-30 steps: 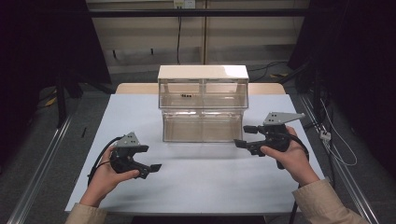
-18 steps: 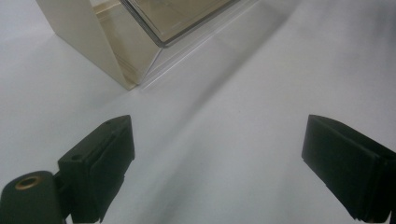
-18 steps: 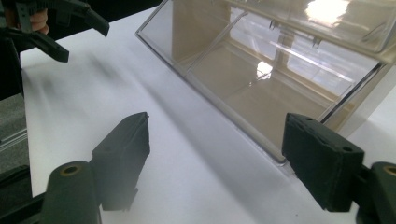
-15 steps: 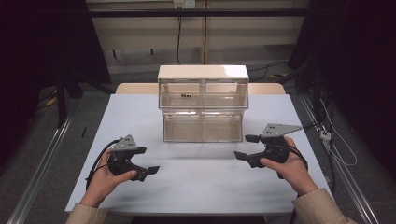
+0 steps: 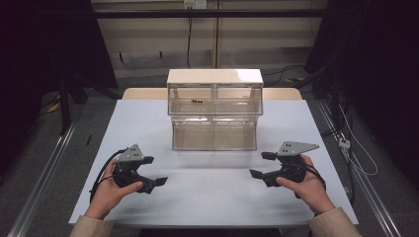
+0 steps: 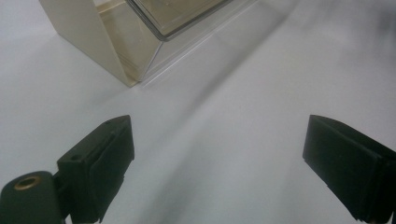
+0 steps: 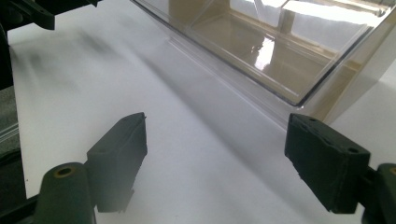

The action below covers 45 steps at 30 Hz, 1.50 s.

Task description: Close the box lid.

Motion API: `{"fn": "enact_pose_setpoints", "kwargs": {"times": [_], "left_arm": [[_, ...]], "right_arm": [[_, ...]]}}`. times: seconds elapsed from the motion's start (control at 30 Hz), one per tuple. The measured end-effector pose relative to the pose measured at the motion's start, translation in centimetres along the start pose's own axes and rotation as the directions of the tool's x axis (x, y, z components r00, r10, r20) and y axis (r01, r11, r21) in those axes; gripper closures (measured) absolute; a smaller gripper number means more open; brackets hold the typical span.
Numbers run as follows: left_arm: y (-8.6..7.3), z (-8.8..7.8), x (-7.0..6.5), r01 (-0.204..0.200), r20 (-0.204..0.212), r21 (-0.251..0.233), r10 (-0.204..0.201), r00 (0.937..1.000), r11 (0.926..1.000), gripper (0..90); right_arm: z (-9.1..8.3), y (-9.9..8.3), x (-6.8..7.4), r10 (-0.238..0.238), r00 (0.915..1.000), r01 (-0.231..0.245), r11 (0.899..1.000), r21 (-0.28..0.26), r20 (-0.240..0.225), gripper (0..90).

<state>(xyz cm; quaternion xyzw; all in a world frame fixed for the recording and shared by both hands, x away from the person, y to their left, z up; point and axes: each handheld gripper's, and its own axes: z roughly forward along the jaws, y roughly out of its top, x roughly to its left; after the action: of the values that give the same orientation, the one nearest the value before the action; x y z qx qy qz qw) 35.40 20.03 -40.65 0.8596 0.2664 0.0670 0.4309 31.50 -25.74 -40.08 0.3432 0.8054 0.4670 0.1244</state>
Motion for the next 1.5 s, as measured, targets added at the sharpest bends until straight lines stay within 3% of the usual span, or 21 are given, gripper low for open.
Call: {"fn": "enact_pose_setpoints", "kwargs": {"times": [0.67, 1.5], "left_arm": [[-0.7, 0.2, 0.1, -0.009, -0.010, 0.021, 0.009, 0.9999, 0.9997, 8.9], [-1.9, 0.2, 0.6, -0.006, -0.037, 0.035, 0.008, 0.9993, 0.9994, 8.9]], "right_arm": [[-0.1, -2.8, -0.2, 0.001, 0.9997, -0.002, 0.999, 0.036, 0.025, 20.9], [-0.6, -5.1, -0.8, 0.009, 0.9983, -0.011, 0.999, 0.037, 0.058, 20.6]]}}
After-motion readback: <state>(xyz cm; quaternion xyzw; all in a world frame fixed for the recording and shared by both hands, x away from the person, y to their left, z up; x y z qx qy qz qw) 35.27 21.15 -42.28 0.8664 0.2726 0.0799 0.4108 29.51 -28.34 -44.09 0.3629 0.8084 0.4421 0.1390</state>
